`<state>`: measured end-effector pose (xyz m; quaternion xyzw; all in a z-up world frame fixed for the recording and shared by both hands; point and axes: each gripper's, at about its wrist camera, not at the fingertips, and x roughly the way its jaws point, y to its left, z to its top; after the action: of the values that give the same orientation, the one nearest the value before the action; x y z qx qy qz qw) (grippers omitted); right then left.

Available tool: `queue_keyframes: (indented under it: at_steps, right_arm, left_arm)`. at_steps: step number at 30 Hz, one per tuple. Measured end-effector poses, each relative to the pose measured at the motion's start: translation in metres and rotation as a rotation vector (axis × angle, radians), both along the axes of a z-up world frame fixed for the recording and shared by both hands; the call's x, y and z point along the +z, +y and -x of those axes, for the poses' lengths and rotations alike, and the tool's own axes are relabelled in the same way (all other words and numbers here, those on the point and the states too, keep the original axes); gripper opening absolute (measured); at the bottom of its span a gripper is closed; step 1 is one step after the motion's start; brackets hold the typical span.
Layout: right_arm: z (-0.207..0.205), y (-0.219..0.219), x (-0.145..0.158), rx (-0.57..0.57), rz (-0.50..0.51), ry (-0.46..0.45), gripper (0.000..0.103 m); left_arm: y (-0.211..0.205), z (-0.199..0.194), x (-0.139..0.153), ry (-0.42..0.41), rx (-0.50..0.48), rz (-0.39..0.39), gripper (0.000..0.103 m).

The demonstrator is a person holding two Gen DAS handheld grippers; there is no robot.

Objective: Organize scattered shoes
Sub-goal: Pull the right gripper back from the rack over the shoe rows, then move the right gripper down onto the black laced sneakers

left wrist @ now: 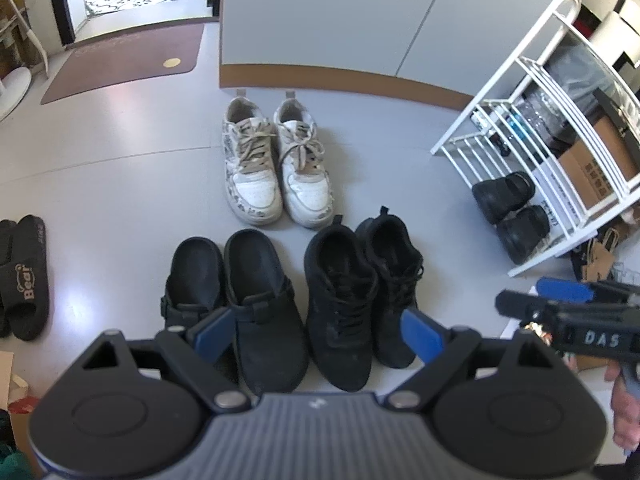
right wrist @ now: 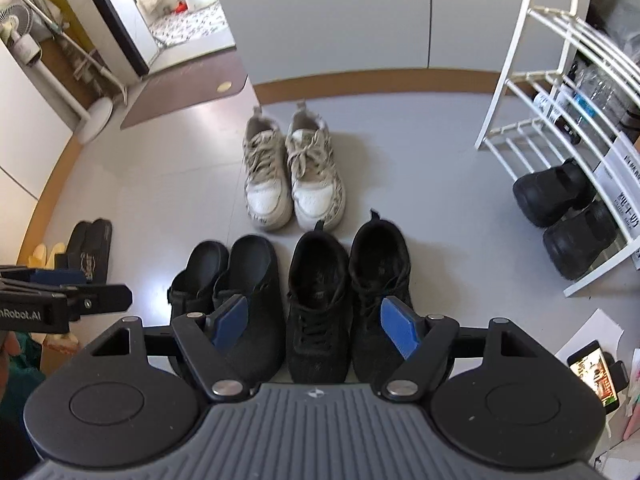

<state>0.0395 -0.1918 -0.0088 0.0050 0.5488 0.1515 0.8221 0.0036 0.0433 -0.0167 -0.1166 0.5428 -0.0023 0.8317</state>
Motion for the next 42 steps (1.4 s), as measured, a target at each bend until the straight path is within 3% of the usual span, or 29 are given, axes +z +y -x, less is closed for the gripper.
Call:
queue_keyframes:
  at_steps: [15, 24, 31, 34, 42]
  right_arm:
    - [-0.003, 0.034, -0.017, 0.092, 0.092, 0.044, 0.078]
    - [-0.005, 0.024, -0.027, 0.049, 0.107, 0.066, 0.078]
    - [-0.009, 0.015, -0.031, -0.012, 0.151, 0.019, 0.079]
    - [-0.01, 0.014, -0.031, -0.027, 0.181, -0.029, 0.079]
    - [-0.014, 0.02, -0.036, 0.016, 0.2, -0.102, 0.081]
  left_arm:
    - [0.003, 0.002, -0.001, 0.007, 0.023, -0.016, 0.092]
    - [-0.006, -0.001, -0.003, 0.004, -0.005, -0.071, 0.092]
    - [-0.013, -0.006, -0.011, 0.027, -0.027, -0.123, 0.092]
    - [-0.017, -0.011, -0.014, 0.027, -0.039, -0.112, 0.092]
    - [-0.03, -0.026, -0.019, 0.032, -0.075, -0.122, 0.092]
